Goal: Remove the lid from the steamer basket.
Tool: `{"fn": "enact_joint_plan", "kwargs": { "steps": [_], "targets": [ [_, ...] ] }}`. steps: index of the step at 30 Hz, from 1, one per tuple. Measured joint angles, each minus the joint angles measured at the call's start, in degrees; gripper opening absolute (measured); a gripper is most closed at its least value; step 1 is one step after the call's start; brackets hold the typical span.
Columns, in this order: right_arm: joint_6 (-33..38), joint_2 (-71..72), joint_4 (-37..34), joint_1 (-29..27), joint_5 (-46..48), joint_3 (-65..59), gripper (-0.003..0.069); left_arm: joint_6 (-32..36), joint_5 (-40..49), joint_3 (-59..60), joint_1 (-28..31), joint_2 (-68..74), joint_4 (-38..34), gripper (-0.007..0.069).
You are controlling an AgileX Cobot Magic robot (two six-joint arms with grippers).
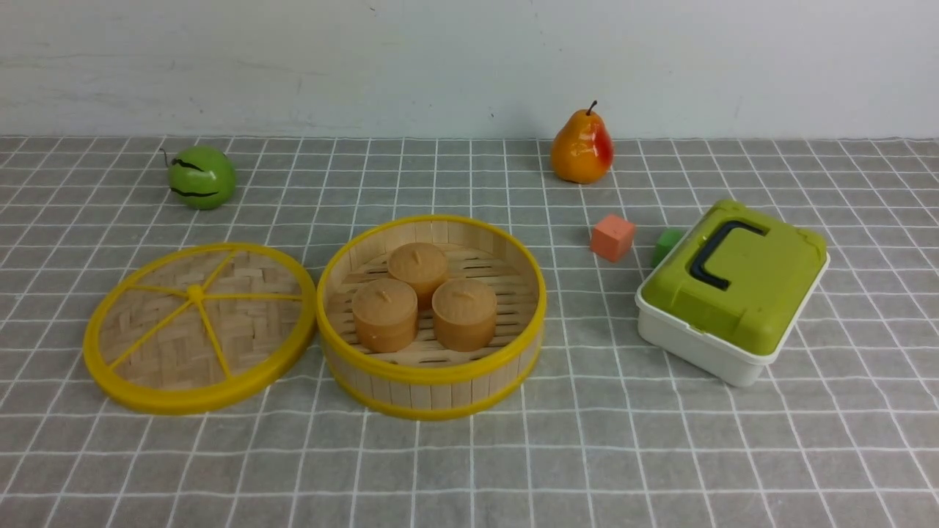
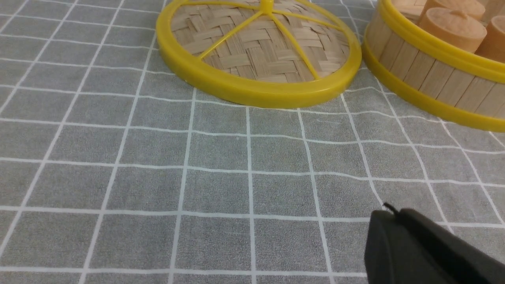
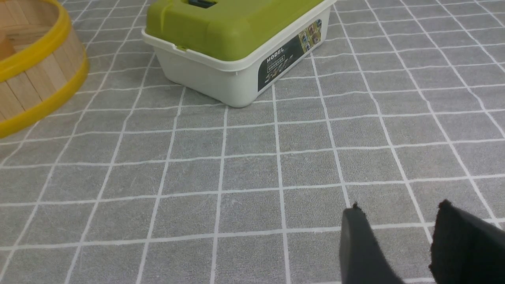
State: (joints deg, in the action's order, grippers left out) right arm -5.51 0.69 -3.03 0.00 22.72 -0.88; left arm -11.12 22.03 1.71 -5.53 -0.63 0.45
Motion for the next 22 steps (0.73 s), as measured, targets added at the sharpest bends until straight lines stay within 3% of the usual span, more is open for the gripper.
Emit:
{"fn": "enact_joint_plan", "kwargs": {
  "steps": [22],
  "targets": [
    [0.0, 0.0, 0.0, 0.0, 0.0, 0.0, 0.0242, 0.0, 0.0, 0.0, 0.0, 0.0, -0.06, 0.0]
  ]
}}
